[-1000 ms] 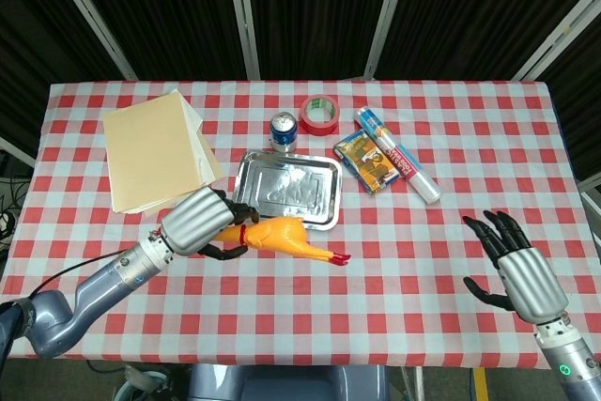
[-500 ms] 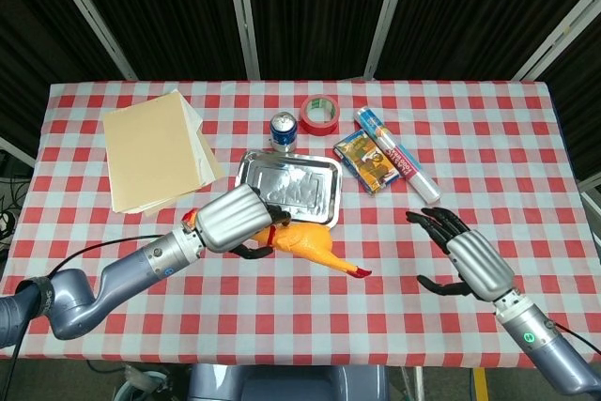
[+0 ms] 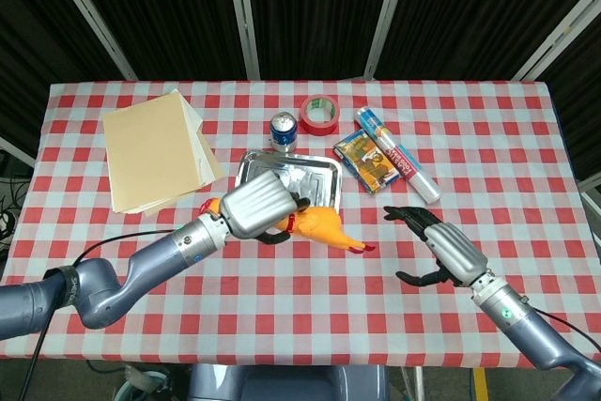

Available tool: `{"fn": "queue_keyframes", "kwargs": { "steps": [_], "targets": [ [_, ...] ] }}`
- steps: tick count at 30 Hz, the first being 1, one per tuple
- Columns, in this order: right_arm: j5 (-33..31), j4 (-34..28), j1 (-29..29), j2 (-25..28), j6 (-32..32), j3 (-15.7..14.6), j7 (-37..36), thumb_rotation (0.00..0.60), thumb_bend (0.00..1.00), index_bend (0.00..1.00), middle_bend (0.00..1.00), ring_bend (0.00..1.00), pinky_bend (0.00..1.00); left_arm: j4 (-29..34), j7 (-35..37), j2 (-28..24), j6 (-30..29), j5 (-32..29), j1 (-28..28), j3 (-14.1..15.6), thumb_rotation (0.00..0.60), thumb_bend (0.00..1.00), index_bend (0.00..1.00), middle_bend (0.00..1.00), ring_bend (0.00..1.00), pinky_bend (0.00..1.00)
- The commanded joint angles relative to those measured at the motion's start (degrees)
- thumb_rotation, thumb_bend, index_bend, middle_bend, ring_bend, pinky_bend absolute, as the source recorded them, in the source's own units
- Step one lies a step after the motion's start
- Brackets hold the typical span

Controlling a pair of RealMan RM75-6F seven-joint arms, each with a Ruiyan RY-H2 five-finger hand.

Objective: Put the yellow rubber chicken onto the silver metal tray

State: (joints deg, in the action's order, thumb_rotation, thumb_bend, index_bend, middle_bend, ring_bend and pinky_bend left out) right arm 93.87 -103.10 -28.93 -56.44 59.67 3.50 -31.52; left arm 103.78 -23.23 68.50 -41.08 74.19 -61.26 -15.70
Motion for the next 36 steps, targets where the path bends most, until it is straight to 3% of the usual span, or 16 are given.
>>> {"fn": "queue_keyframes", "kwargs": {
  "steps": [1,8,16,28,29,31,36],
  "targets": [
    [-3.0,-0.9,-0.6,0.0,-1.0,0.9,0.8,0.600,0.25,0.13,0.21,0.11,0.09,0.5,-6.3,2.3,-0.7,-6.8,-2.5,-0.2,0.600,0.83,0.71,0.75,0.72,0.65],
    [-9.4,-3.1,-1.3,-1.5,-2.9,2.3,6.9,0.600,0.25,0.14,0.21,0.12,0.09,1.3,-10.3,5.6,-4.4,-13.9,-4.7,-0.6,0.600,0.83,0.72,0.75,0.72,0.66],
    [-14.4,-4.7,-3.1,-2.6,-5.7,3.9,9.3,0.600,0.25,0.15,0.21,0.13,0.09,0.5,-12.2,9.5,-9.1,-13.8,-5.9,-0.2,0.600,0.83,0.72,0.75,0.72,0.66],
    [-20.6,-6.7,-5.5,-3.1,-8.3,6.3,12.4,0.600,0.25,0.23,0.27,0.18,0.10,-1.4,-16.5,15.2,-13.2,-15.3,-7.7,0.7,0.600,0.83,0.72,0.75,0.72,0.66],
    [-21.1,-6.7,-5.6,-3.1,-8.4,6.5,12.6,0.600,0.25,0.24,0.28,0.19,0.11,3.1,-21.1,16.3,-19.0,-12.6,-4.9,4.2,0.600,0.83,0.72,0.75,0.72,0.66],
    [-22.2,-6.7,-5.9,-3.4,-8.8,6.8,13.0,0.600,0.25,0.24,0.29,0.19,0.11,-1.4,-19.8,17.5,-17.0,-14.3,-6.6,2.1,0.600,0.83,0.72,0.75,0.72,0.66],
    [-24.8,-6.3,-6.6,-4.0,-9.5,7.6,13.7,0.600,0.25,0.25,0.29,0.20,0.11,-1.1,-18.6,18.0,-16.2,-14.5,-7.1,1.7,0.600,0.83,0.72,0.75,0.72,0.66]
  ]
}}
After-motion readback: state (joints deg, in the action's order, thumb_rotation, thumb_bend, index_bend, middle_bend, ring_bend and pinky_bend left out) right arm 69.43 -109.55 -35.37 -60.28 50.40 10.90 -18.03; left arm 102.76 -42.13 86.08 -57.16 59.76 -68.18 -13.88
